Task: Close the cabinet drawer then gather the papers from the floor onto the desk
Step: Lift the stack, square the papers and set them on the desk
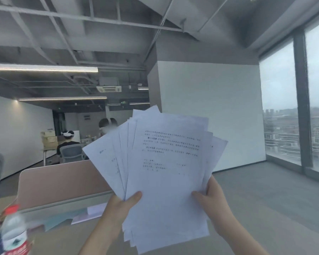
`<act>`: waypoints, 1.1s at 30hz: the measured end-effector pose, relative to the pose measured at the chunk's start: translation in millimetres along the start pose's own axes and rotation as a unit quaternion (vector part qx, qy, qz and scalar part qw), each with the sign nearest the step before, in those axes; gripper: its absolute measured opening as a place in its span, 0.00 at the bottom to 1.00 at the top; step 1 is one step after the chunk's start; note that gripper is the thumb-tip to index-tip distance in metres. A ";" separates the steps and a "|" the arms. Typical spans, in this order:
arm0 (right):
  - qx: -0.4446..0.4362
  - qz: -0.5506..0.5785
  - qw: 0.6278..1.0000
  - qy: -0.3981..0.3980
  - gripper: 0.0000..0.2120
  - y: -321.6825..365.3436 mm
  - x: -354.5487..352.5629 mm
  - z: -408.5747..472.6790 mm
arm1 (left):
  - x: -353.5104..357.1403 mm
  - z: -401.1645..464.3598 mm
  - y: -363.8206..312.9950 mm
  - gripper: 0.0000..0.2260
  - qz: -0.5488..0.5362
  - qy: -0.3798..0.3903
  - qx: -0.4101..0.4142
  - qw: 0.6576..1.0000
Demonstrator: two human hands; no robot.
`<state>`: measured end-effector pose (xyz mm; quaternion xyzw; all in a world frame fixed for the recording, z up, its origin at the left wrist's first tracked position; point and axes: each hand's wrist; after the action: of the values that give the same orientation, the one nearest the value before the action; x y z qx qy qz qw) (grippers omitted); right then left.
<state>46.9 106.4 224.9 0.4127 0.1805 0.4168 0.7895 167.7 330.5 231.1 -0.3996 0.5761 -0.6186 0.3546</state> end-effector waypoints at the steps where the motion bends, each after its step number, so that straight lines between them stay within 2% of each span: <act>1: 0.006 0.002 1.000 0.002 0.25 -7.1 12.1 -1.5 | -12.2 2.9 5.8 0.14 0.002 -0.005 -0.001 1.000; 4: 0.025 0.006 0.999 0.019 0.22 -28.2 43.3 -5.0 | -44.0 13.3 24.3 0.19 0.006 -0.019 -0.009 1.000; 8: 0.025 -0.009 0.999 0.045 0.24 -55.7 70.7 0.8 | -70.1 29.6 50.3 0.12 0.007 -0.044 -0.009 0.999; 12: 0.008 0.005 0.997 0.076 0.26 -86.7 83.8 15.1 | -81.4 47.5 76.3 0.11 0.014 -0.080 0.001 0.997; 16: 0.006 0.031 0.996 0.078 0.25 -111.3 97.1 31.3 | -88.8 67.0 99.4 0.10 0.006 -0.109 -0.023 0.994; 21: 0.007 0.038 0.995 0.095 0.30 -120.2 109.4 41.3 | -91.1 77.1 97.1 0.19 -0.037 -0.092 -0.046 0.994; 28: 0.009 0.071 0.994 0.086 0.27 -111.1 108.0 46.2 | -82.8 80.8 81.6 0.12 -0.032 -0.095 -0.034 0.994; 33: -0.020 0.065 0.995 0.073 0.27 -98.4 109.1 49.0 | -73.7 75.4 70.7 0.11 -0.014 -0.111 0.004 0.994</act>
<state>191.9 139.2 181.5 0.3766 0.2019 0.4996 0.7535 265.8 358.4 155.6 -0.4723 0.5253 -0.5774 0.4094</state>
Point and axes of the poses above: each hand's wrist, its own z-axis towards the middle knuckle, its own x-axis out of the palm, y = z × x, and after that the axes turned 14 degrees about -x, right-handed
